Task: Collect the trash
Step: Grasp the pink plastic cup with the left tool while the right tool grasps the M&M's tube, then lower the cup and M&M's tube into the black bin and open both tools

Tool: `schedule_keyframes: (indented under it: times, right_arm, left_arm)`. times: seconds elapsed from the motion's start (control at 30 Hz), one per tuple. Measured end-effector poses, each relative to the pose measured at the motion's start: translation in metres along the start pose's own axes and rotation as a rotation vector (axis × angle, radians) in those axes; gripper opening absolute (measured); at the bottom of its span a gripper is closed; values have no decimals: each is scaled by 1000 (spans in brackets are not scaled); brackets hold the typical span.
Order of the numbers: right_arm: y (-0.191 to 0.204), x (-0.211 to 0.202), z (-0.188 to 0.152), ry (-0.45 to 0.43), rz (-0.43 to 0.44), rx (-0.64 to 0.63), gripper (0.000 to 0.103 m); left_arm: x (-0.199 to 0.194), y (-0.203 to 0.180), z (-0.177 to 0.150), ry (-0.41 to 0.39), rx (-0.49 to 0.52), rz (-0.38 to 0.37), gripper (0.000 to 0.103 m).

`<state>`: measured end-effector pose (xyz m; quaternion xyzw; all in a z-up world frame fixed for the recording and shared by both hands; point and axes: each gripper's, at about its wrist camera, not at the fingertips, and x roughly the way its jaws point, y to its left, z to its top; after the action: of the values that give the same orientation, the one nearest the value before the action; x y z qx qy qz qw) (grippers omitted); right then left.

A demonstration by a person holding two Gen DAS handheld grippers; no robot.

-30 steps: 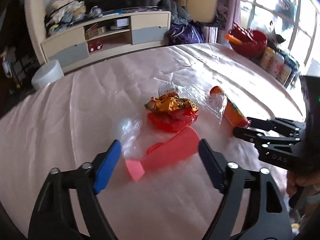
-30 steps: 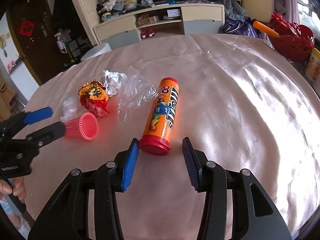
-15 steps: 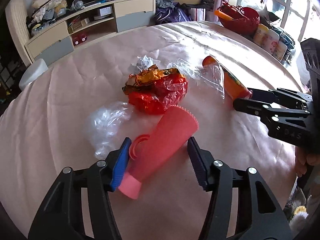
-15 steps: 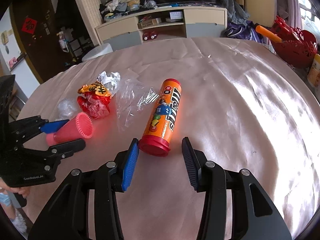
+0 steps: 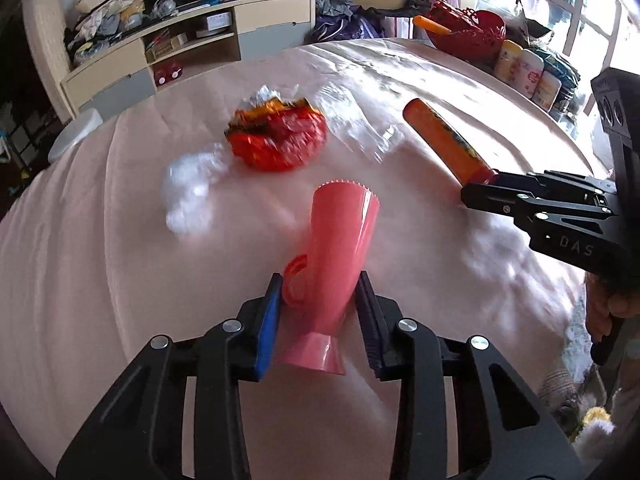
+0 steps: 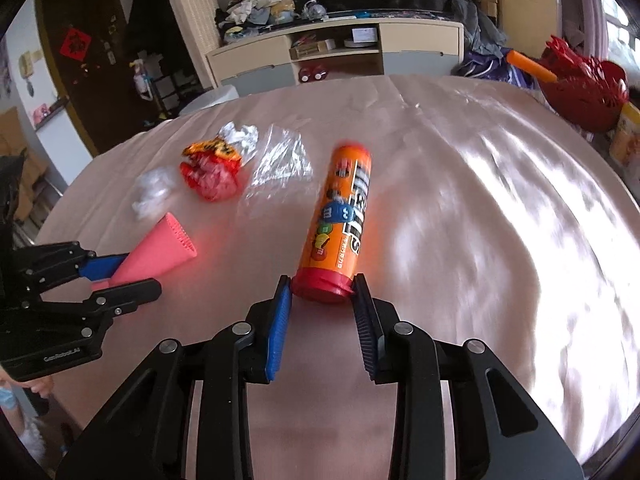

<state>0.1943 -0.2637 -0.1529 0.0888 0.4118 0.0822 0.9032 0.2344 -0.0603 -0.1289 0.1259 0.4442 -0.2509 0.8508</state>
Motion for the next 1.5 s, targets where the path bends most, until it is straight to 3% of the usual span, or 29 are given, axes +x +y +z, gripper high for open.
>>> schedule_keyframes:
  times: [0.27, 0.8, 1.0, 1.03, 1.07, 1.1, 1.33, 1.5]
  right_arm:
    - [-4, -44, -39, -34, 80, 23, 32]
    - [21, -149, -106, -110, 169, -73, 32]
    - [26, -152, -141, -40, 180, -89, 32]
    - [26, -149, -148, -20, 181, -89, 32]
    - [26, -146, -154, -3, 182, -88, 32]
    - [26, -142, -161, 21, 183, -87, 32]
    - [27, -112, -191, 137, 202, -59, 32]
    - [29, -97, -198, 189, 206, -32, 32]
  left_arm:
    - [-38, -29, -35, -13, -54, 27, 33]
    - [-152, -105, -116, -141, -114, 68, 32]
    - [-149, -112, -149, -117, -222, 32, 30]
    - [-144, -112, -157, -106, -249, 23, 26]
    - [-141, -112, -163, -97, -266, 17, 10]
    - [-134, -110, -171, -77, -300, 6, 7]
    - [-90, -103, -201, 52, -381, -9, 5]
    - [-86, -98, -203, 60, -387, 0, 5]
